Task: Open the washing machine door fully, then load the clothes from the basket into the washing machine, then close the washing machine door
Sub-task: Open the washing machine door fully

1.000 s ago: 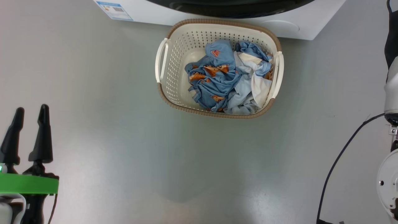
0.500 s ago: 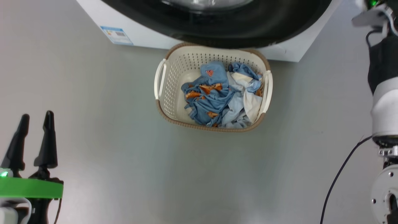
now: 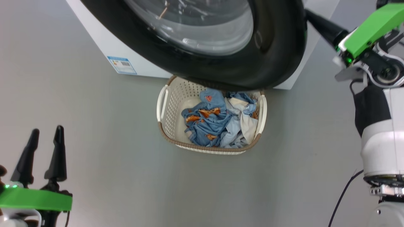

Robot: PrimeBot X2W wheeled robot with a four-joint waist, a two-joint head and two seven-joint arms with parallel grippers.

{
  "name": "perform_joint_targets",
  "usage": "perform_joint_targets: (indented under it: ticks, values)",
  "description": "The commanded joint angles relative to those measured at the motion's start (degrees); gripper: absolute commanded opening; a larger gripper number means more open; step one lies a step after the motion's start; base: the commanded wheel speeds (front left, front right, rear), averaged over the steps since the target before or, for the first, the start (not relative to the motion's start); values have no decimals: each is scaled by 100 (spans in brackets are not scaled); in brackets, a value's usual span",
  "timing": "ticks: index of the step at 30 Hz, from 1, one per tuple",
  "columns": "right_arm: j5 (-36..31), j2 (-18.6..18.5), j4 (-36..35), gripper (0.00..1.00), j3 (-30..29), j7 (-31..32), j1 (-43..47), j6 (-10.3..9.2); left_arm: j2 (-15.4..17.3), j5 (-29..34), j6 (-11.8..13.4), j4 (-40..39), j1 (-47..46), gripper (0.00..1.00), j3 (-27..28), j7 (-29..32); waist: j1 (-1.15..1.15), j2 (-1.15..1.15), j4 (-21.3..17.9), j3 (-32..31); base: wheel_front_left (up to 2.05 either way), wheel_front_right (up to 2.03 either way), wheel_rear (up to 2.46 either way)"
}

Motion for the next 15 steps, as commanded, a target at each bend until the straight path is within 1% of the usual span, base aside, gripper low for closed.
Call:
perform_joint_targets:
  ticks: [1, 15]
  values:
    - [54, 178, -200, 0, 166, 92, 55, 9, 173, 55, -9, -67, 25, 100, 215, -37, 0, 0, 0, -149, 0, 0, 0]
    - [383, 178, -427, 0, 564, 426, 822, 9, 16, 252, -9, 115, 180, 100, 211, -37, 0, 0, 78, -608, 0, 0, 0]
